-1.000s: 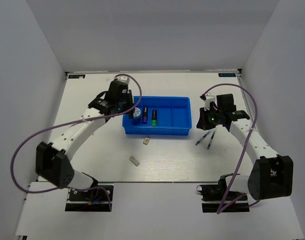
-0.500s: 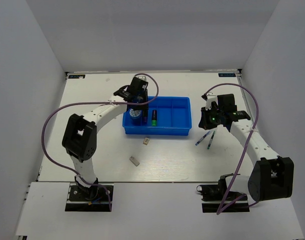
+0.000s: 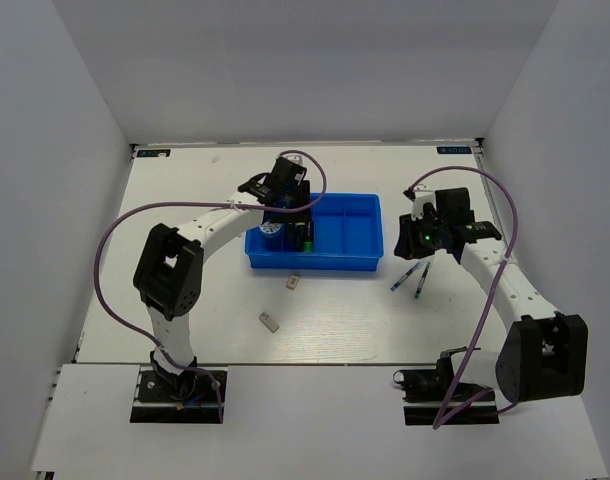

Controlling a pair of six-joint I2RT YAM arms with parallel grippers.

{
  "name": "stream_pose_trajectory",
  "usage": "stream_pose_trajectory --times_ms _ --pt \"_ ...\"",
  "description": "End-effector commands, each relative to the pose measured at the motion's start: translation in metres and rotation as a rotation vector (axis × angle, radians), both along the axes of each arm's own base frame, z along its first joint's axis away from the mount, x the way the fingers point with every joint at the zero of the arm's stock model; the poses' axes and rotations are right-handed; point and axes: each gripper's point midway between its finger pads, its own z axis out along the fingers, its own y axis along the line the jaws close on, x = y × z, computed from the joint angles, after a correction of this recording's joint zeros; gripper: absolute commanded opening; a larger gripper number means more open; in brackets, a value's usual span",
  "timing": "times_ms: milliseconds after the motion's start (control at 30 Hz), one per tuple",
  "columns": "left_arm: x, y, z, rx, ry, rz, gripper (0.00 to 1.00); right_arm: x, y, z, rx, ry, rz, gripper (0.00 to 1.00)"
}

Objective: Sort the stationery into containers
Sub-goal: Place the pen in the storage box, then pick up the pen from the center of the board.

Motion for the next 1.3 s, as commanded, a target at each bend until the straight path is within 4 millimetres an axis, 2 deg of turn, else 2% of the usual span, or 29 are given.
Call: stream_pose_trajectory --times_ms 0,33,100,133,167,200,233,300,333,367,400,433,467,500,533,567,600,633,667,733,767,833,933,1100,1267 --pt "0.008 -0.006 0.037 -0.039 -0.077 -0.002 0.67 0.012 -0.004 0.016 0.003 -0.052 -0.020 0.34" --pt "0.009 -0.007 0.042 -0.045 -0.089 -0.005 0.63 0.013 -0.007 0.016 -0.004 -0.049 -0.035 0.32" --pt "0.004 -0.009 0.059 -0.070 -0.120 -0.017 0.51 0.015 -0.011 0.017 -0.013 -0.053 -0.058 0.25" --pt "-0.003 -0.010 0.058 -0.066 -0.119 -0.031 0.43 0.018 -0.019 0.016 -0.038 -0.056 -0.095 0.13" --pt "-0.007 -0.010 0.072 -0.079 -0.148 -0.042 0.23 0.018 -0.023 0.015 -0.049 -0.055 -0.113 0.04" --pt "-0.015 -0.012 0.078 -0.074 -0.157 -0.063 0.14 0.020 -0.031 0.015 -0.079 -0.061 -0.143 0.00" --pt "-0.028 -0.009 0.098 -0.086 -0.199 -0.084 0.08 0.022 -0.036 0.014 -0.090 -0.055 -0.172 0.00" --pt "-0.048 0.000 0.094 -0.046 -0.186 -0.122 0.04 0.018 -0.049 0.008 -0.136 -0.021 -0.218 0.00" --pt "-0.065 0.014 0.115 -0.051 -0.236 -0.137 0.07 0.016 -0.053 0.004 -0.144 -0.003 -0.236 0.00" --pt "-0.071 0.023 0.118 -0.046 -0.245 -0.132 0.17 0.013 -0.059 -0.001 -0.169 0.020 -0.257 0.00" --pt "-0.087 0.038 0.096 0.005 -0.192 -0.131 0.62 0.010 -0.062 -0.006 -0.175 0.042 -0.274 0.00" --pt "-0.105 0.061 0.110 -0.005 -0.233 -0.112 0.78 0.007 -0.063 -0.014 -0.186 0.077 -0.279 0.00" --pt "-0.104 0.084 0.110 0.039 -0.256 -0.043 0.87 0.002 -0.069 -0.018 -0.203 0.109 -0.309 0.04" --pt "-0.121 0.106 0.099 0.066 -0.244 -0.017 0.99 -0.003 -0.070 -0.024 -0.215 0.145 -0.313 0.07" --pt "-0.129 0.127 0.078 0.106 -0.217 0.017 0.99 -0.006 -0.072 -0.027 -0.223 0.162 -0.320 0.10" --pt "-0.136 0.147 0.098 0.071 -0.291 0.067 0.99 -0.011 -0.075 -0.036 -0.239 0.189 -0.327 0.13" --pt "-0.145 0.159 0.077 0.103 -0.257 0.075 0.99 -0.014 -0.075 -0.040 -0.242 0.207 -0.325 0.22" --pt "-0.149 0.173 0.063 0.121 -0.238 0.105 0.99 -0.017 -0.074 -0.043 -0.234 0.224 -0.342 0.26" --pt "-0.155 0.183 0.071 0.098 -0.275 0.136 0.99 -0.021 -0.075 -0.050 -0.239 0.249 -0.344 0.29" --pt "-0.162 0.194 0.048 0.113 -0.243 0.157 0.99 -0.025 -0.075 -0.058 -0.245 0.269 -0.340 0.35" --pt "-0.161 0.195 0.055 0.093 -0.283 0.170 0.99 -0.025 -0.079 -0.065 -0.275 0.285 -0.354 0.35" --pt "-0.167 0.206 0.036 0.117 -0.252 0.195 0.99 -0.021 -0.083 -0.067 -0.292 0.290 -0.381 0.35" --pt "-0.168 0.212 0.035 0.099 -0.238 0.229 0.99 -0.020 -0.088 -0.080 -0.327 0.332 -0.408 0.35" --pt "-0.168 0.204 0.034 0.048 -0.230 0.211 0.99 -0.018 -0.092 -0.091 -0.358 0.379 -0.440 0.35" --pt "-0.169 0.205 0.033 0.052 -0.231 0.214 0.99 -0.012 -0.090 -0.098 -0.347 0.374 -0.465 0.33"
